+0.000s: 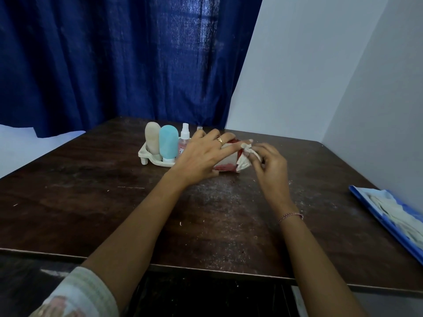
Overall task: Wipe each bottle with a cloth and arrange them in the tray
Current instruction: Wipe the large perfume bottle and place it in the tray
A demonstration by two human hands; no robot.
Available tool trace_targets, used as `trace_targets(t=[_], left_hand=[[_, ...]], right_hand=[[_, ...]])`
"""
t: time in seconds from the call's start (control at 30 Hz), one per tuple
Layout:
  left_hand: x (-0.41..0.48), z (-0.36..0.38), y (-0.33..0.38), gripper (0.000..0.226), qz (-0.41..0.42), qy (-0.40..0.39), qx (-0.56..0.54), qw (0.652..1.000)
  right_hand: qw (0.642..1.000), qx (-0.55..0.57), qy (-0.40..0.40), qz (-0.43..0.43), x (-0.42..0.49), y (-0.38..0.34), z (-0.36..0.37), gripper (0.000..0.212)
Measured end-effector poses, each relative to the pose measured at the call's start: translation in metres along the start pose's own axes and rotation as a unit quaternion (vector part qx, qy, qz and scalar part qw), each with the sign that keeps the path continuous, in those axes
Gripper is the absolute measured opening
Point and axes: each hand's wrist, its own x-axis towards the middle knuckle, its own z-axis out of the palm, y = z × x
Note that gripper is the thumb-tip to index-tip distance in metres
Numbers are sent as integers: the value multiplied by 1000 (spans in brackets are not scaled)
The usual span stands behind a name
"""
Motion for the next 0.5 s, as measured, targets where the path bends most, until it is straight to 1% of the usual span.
trace_targets(t=[0.03, 0.07, 0.17, 0.23, 0.3, 0.4, 0.5], left_hand=[[1, 1, 1, 94, 5, -3, 3, 1000], [1, 2, 2, 95, 9, -8, 5, 1000], [2, 3, 4, 102, 9, -19, 6, 1000], [1, 3, 4, 104, 2, -20, 1, 1000], [0, 3, 3, 103, -5, -18, -4, 1000], [-3, 3, 0, 102, -23, -28, -15, 999], [-2, 1, 1, 99, -30, -44, -25, 998]], right_hand=[[1000, 12, -4, 21, 0, 0, 0, 12], [999, 25, -12, 45, 0, -1, 0, 14], [991, 71, -40, 102, -4, -2, 0, 28], [984, 118, -52, 119, -4, -1, 0, 31], [979, 156, -67, 109, -1, 0, 1, 26], [980, 171, -81, 64, 3, 3, 0, 20], [983, 164, -45, 74, 4, 4, 0, 16]])
